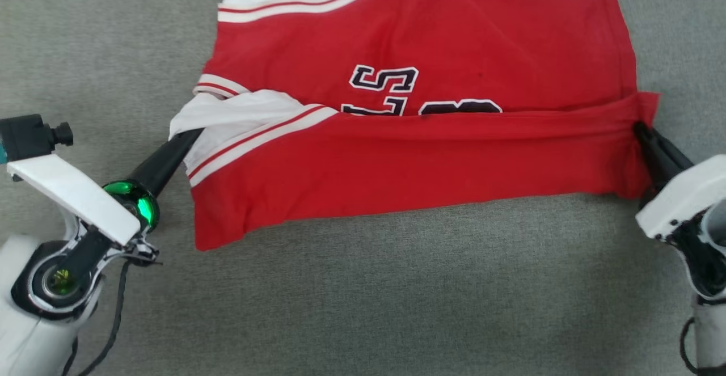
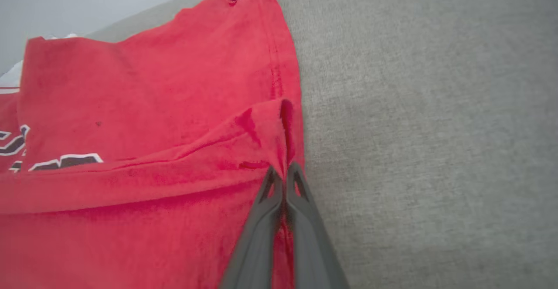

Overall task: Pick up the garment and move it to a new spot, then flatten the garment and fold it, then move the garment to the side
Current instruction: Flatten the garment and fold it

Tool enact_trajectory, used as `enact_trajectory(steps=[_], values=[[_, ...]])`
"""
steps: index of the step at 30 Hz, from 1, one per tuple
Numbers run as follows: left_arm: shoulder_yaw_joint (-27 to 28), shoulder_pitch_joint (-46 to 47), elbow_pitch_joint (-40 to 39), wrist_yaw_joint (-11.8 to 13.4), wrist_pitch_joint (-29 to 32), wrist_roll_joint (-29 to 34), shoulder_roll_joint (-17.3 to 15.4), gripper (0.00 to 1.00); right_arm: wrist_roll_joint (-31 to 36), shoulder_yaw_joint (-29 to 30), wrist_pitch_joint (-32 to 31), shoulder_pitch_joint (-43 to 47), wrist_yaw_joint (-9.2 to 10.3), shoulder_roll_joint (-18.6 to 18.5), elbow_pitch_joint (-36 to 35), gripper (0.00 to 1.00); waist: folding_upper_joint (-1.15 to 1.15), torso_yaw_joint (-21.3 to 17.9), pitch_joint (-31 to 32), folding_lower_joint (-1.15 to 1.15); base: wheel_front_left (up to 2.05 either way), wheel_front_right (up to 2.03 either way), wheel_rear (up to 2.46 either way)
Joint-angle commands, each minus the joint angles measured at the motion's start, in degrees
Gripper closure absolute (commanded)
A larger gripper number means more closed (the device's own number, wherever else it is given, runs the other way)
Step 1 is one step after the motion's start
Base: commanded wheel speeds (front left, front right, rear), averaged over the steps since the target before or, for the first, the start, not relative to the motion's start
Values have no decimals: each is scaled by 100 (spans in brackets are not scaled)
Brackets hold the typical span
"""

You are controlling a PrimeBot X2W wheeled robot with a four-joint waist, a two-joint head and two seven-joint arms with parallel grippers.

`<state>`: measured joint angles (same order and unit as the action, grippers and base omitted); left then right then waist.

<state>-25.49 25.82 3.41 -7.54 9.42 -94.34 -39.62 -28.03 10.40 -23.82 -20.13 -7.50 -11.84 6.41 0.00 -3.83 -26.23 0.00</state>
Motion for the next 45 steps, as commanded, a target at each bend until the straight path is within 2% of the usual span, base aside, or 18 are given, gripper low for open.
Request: enact_trajectory(steps=[1,8,9,10,11,12,13,20,23,26,32,35,42,43,45], values=[[58,134,138,14,58,98,40,100,61,-46,117,-100,3,12,104,100,0,-66,-103,0,0,0,0],[-56,275,591,15,137,579,60,98,58,-246,456,-257,3,-48,471,100,0,-129,-138,0,0,0,0],[-115,295,638,15,71,725,30,62,72,-266,507,-266,3,-63,507,79,0,-130,-111,0,0,0,0],[-202,310,633,15,-1,899,-19,16,96,-303,555,-272,3,-75,547,59,0,-131,-77,0,0,0,0],[-279,331,609,15,-79,987,-54,0,114,-324,573,-269,3,-80,580,36,0,-126,-39,0,0,0,0],[-363,361,586,15,-146,1107,-113,0,120,-340,586,-251,3,-91,604,7,0,-118,4,0,0,0,0],[-480,419,524,14,-202,1279,-226,0,152,-343,608,-222,3,-115,606,0,0,-104,56,0,0,0,0],[-1433,784,123,14,-568,2187,-1156,0,249,-197,699,77,3,-206,320,0,0,31,422,0,0,0,0],[-1789,896,-109,14,-336,2132,-1456,0,267,-155,638,208,3,-206,124,0,0,48,533,0,0,0,0],[-2122,959,-319,14,155,1984,-1712,0,287,-139,588,289,3,-160,-41,0,0,25,586,0,0,0,0],[-2491,1001,-308,14,830,1596,-1798,0,320,-238,538,330,3,-40,-235,0,0,-94,530,0,0,0,0],[-2693,978,-145,14,1234,1343,-1735,0,293,-314,539,320,3,20,-275,0,0,-209,447,0,0,0,0],[-2957,1061,480,23,1675,1024,-1570,0,264,-287,637,309,2,148,-318,0,0,-479,215,0,0,0,0],[-3001,1055,542,31,1757,1007,-1552,4,264,-295,651,310,2,159,-320,0,0,-502,196,0,0,0,0],[-3087,1069,564,36,1862,980,-1518,62,269,-321,654,312,3,167,-307,0,0,-537,171,0,0,0,0]])
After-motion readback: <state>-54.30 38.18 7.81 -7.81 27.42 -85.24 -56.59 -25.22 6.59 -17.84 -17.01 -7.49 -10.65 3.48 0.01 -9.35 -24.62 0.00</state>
